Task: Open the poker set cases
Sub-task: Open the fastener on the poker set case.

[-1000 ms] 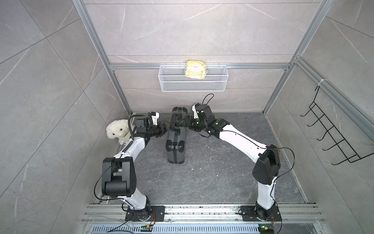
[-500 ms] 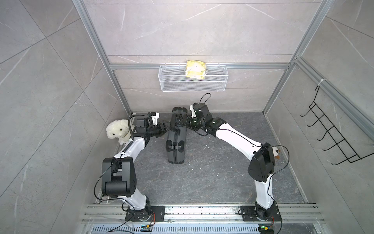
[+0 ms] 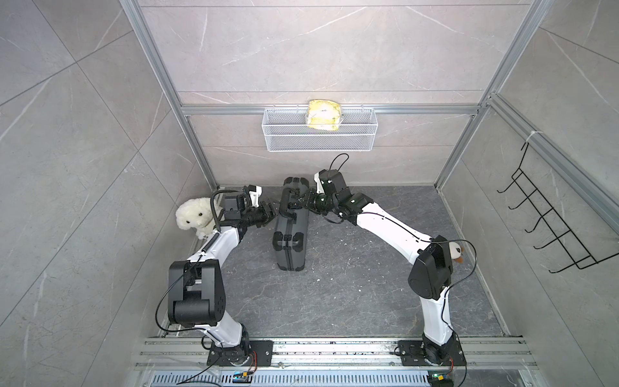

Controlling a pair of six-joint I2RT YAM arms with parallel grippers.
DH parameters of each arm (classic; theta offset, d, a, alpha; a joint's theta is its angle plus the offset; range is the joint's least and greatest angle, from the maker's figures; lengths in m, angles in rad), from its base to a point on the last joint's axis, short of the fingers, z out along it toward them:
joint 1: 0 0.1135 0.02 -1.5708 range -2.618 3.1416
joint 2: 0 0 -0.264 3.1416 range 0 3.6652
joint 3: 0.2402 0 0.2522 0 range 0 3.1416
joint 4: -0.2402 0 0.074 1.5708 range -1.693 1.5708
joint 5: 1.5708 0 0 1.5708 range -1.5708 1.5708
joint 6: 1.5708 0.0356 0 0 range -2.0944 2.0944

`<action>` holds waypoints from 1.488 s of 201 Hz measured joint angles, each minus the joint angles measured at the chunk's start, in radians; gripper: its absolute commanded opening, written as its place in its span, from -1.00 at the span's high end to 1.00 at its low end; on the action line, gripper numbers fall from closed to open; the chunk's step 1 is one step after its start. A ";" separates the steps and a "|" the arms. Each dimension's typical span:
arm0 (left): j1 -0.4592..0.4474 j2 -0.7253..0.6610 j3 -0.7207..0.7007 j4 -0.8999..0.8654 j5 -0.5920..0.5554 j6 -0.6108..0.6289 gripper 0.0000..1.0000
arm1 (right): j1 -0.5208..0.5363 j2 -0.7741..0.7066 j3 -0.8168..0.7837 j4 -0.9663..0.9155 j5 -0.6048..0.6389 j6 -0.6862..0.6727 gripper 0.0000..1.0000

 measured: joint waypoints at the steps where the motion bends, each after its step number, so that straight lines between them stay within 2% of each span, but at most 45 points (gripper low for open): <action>1: 0.000 0.000 0.000 0.000 0.000 0.000 -0.53 | 0.000 0.000 0.000 0.000 0.000 0.001 0.42; 38: -0.016 0.012 0.020 0.006 -0.031 -0.001 -0.51 | -0.002 0.001 -0.029 0.056 -0.008 0.056 0.42; 64: -0.034 0.019 0.031 0.016 -0.063 -0.001 -0.49 | -0.011 0.001 -0.074 0.143 -0.017 0.126 0.53; 105: -0.039 0.020 0.034 0.018 -0.076 -0.001 -0.47 | -0.013 0.001 -0.072 0.133 -0.001 0.172 0.80; 136: -0.047 0.024 0.042 0.018 -0.093 -0.001 -0.46 | -0.015 0.008 -0.061 0.116 -0.001 0.188 0.82; 218: -0.055 0.032 0.047 0.031 -0.108 -0.002 -0.42 | -0.015 0.095 0.150 -0.071 -0.004 0.197 0.87; 248: -0.087 0.038 0.052 0.047 -0.105 0.000 -0.41 | 0.010 0.123 0.280 -0.008 -0.051 0.197 0.87; 267: -0.103 0.038 0.053 0.053 -0.103 0.010 -0.41 | 0.029 0.127 0.364 0.001 -0.072 0.197 0.83; 280: -0.109 0.038 0.053 0.054 -0.101 0.012 -0.41 | 0.037 0.127 0.394 0.008 -0.079 0.191 0.67; 287: -0.110 0.038 0.053 0.052 -0.099 0.014 -0.41 | 0.038 0.127 0.398 0.010 -0.079 0.185 0.55; 299: -0.111 0.038 0.053 0.048 -0.092 0.016 -0.41 | 0.038 0.126 0.396 -0.002 -0.071 0.161 0.18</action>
